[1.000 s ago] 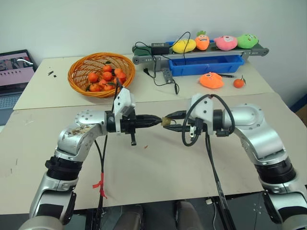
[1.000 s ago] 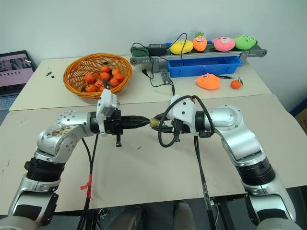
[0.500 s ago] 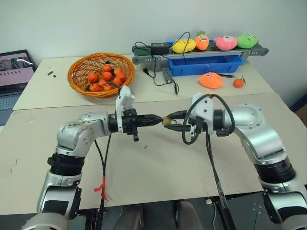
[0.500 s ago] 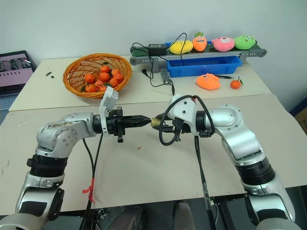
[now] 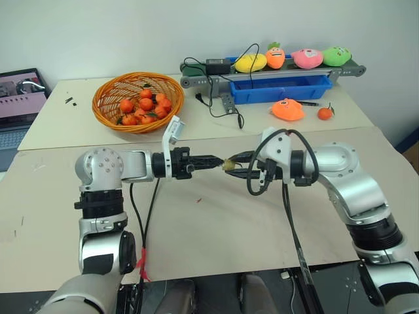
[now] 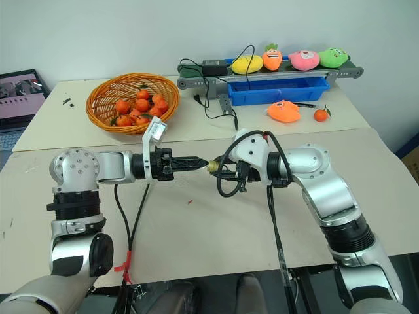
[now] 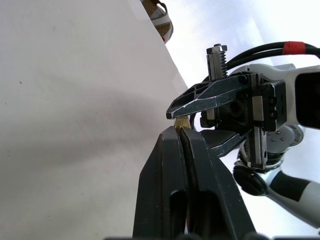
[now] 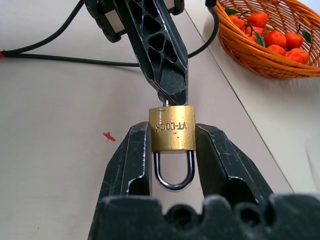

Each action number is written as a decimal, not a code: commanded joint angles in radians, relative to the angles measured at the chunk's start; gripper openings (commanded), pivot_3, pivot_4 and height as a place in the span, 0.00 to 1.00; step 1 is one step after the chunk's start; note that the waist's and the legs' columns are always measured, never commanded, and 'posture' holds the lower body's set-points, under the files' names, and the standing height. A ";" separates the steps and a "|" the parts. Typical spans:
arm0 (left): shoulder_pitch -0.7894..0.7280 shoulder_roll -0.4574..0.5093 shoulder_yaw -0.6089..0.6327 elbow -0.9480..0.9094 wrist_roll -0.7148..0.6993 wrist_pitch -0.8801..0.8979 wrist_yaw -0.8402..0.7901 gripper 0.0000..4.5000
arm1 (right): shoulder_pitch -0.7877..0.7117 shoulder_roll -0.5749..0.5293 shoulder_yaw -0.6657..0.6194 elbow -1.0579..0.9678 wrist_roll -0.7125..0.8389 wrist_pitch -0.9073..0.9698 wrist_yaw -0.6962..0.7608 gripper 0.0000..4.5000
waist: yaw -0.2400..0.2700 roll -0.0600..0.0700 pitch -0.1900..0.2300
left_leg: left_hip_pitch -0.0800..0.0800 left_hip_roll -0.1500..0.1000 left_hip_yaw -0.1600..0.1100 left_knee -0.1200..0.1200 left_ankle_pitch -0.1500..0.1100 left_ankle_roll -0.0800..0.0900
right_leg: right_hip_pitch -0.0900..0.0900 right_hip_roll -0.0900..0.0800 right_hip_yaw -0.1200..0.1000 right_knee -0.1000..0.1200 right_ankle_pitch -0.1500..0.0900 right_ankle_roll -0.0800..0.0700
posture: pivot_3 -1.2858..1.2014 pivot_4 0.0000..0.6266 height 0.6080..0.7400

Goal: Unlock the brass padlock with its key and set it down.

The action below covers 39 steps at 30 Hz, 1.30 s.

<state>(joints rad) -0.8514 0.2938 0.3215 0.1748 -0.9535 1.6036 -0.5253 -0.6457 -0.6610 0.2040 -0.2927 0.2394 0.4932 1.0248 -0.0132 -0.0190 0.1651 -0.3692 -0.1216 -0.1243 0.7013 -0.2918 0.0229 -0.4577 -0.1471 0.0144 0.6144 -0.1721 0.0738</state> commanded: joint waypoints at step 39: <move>0.151 0.257 -0.075 -0.209 -0.206 -0.237 -0.185 0.25 | -0.041 -0.017 -0.052 0.015 0.027 -0.068 0.013 0.20 | 0.000 0.000 0.000 | -0.001 0.000 0.001 0.001 0.000 0.000 | 0.000 0.000 0.001 -0.001 0.001 0.001 | 0.52 0.24 1.00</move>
<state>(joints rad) -0.6729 0.5487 0.2190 -0.0285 -1.1099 1.3364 -0.7073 -0.6586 -0.6740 0.1835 -0.2514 0.2569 0.4474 1.0399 -0.0134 -0.0193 0.1650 -0.3699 -0.1217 -0.1235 0.7021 -0.2922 0.0234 -0.4580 -0.1472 0.0153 0.6132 -0.1710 0.0746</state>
